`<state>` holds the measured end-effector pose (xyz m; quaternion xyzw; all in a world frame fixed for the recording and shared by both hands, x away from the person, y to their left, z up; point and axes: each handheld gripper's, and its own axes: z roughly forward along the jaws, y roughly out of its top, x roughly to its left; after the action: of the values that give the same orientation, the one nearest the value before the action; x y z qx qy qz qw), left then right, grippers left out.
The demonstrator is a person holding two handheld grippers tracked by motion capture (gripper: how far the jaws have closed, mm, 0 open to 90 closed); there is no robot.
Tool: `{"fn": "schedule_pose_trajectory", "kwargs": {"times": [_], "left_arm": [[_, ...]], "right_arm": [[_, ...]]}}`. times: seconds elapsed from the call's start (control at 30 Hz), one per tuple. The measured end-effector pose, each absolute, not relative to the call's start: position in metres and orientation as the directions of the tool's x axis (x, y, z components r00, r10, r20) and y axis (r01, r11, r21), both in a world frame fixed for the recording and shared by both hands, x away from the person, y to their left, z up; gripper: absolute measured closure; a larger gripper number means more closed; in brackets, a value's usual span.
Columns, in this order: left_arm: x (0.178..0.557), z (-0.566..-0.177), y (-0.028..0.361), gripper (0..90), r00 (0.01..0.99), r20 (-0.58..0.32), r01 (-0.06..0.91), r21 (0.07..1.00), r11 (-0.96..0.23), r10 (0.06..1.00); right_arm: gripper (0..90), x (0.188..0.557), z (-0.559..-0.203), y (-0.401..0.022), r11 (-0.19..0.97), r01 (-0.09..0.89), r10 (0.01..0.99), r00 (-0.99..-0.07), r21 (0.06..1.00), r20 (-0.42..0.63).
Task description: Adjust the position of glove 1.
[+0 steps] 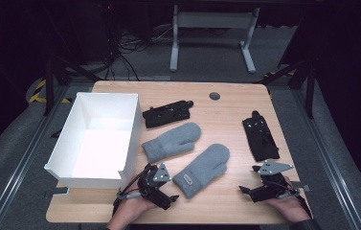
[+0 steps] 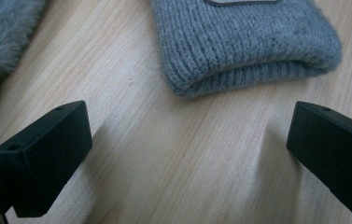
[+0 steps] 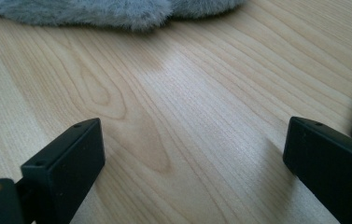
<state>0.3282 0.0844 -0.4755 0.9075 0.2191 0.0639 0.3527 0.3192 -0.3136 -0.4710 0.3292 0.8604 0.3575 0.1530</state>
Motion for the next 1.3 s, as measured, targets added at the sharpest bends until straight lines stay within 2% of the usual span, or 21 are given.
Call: {"fn": "schedule_pose_trajectory", "kwargs": {"times": [0.57,1.1,1.3], "left_arm": [[0.336,-0.436,0.072,3.7,0.875,-0.07,0.38,0.713,-0.589,0.48],[0.384,-0.41,0.048,9.5,0.85,-0.022,0.381,0.715,-0.586,0.526],[0.403,-0.407,0.048,15.1,0.835,0.003,0.384,0.713,-0.586,0.55]], "right_arm": [[5.5,0.319,-0.471,-0.314,0.527,0.458,0.676,-0.736,0.715,-0.027],[5.5,0.319,-0.471,-0.314,0.525,0.461,0.679,-0.734,0.716,-0.026],[5.4,0.319,-0.471,-0.314,0.525,0.46,0.679,-0.734,0.716,-0.026]]}}
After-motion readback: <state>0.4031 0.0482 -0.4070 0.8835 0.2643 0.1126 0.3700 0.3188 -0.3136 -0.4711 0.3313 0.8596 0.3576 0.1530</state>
